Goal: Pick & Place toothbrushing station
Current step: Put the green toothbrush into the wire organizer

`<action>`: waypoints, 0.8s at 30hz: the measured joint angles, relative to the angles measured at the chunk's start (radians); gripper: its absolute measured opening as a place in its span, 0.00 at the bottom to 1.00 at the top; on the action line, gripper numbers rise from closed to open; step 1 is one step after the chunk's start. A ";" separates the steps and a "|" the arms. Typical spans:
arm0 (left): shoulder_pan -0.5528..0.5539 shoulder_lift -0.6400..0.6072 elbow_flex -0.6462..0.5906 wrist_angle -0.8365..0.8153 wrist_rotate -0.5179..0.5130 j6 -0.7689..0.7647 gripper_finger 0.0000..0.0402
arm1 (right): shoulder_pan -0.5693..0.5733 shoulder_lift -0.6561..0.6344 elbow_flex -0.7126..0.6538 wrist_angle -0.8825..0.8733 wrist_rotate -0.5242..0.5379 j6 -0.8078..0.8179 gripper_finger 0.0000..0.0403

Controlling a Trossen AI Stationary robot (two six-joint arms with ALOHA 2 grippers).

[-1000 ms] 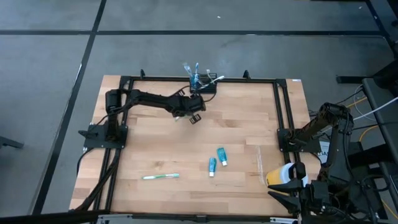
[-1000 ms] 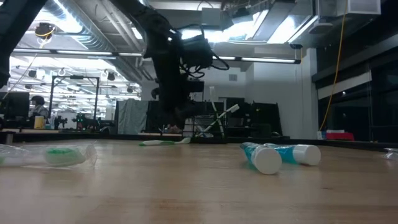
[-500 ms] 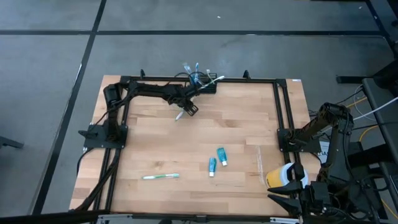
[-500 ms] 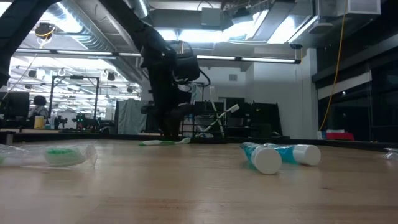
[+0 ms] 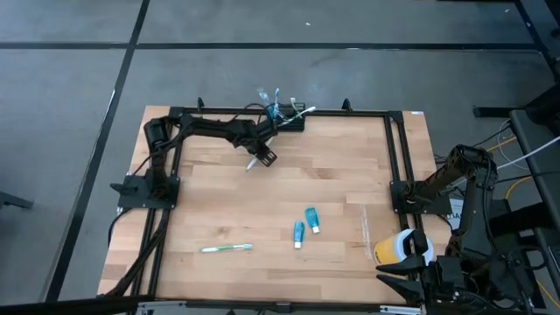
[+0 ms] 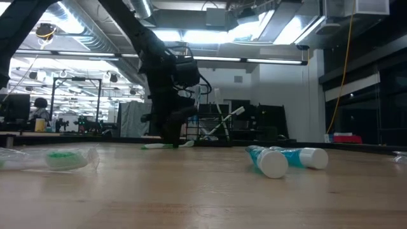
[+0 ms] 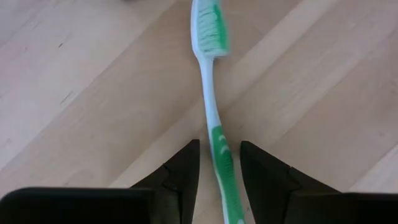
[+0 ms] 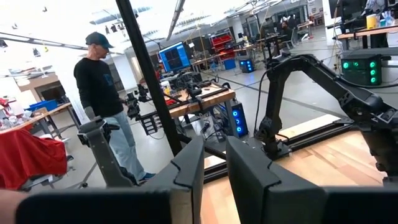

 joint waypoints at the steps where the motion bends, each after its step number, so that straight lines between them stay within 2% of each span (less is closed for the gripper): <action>1: -0.007 0.000 -0.012 0.004 -0.006 -0.004 0.28 | 0.000 0.000 0.000 0.000 0.000 0.000 0.17; 6: -0.054 -0.004 -0.057 0.011 -0.028 -0.048 0.24 | 0.000 0.000 0.000 0.000 -0.020 0.002 0.17; 13: -0.184 -0.029 -0.071 -0.041 -0.028 -0.103 0.10 | 0.000 0.000 0.000 0.000 -0.026 0.004 0.17; 17: -0.289 -0.066 -0.076 -0.057 0.051 -0.175 0.05 | 0.003 0.000 0.000 0.000 -0.026 0.001 0.17; 20: -0.378 -0.089 -0.080 -0.058 0.077 -0.255 0.05 | 0.007 0.000 0.000 0.000 -0.026 -0.004 0.17; 24: -0.451 -0.105 -0.080 -0.058 -0.013 -0.290 0.10 | 0.011 0.000 0.000 0.001 -0.006 -0.022 0.17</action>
